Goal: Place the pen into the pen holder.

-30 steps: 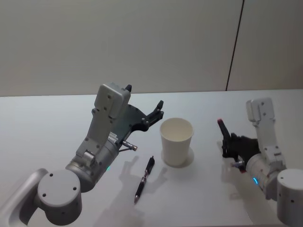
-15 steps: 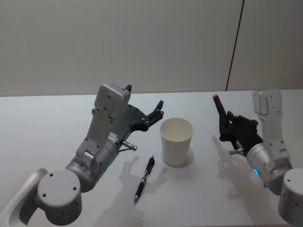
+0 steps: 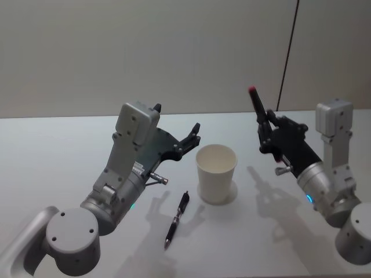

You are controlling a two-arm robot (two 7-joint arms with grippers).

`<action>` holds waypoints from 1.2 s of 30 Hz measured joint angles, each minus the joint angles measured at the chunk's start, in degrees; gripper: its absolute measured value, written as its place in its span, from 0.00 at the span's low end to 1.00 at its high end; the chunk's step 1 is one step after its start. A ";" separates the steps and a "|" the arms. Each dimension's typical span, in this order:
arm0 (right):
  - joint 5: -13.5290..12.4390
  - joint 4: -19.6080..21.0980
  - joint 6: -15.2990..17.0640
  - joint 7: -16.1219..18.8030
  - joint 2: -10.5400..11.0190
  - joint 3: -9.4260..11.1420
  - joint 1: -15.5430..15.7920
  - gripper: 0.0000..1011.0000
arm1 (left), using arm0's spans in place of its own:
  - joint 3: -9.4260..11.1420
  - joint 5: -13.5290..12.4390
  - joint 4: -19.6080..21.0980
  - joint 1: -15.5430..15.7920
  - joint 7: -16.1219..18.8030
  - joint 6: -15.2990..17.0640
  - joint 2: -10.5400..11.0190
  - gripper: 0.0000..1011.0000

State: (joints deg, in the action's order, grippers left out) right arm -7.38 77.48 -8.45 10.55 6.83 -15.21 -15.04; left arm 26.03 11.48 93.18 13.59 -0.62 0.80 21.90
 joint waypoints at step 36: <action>-4.71 -33.85 -28.50 15.06 -8.24 -2.82 -16.96 0.16 | 0.00 0.00 0.00 0.00 0.00 0.00 0.00 0.99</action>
State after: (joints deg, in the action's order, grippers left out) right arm -12.09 43.64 -36.95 25.61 -1.42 -18.02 -32.00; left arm 26.02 11.48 93.18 13.59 -0.62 0.79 21.89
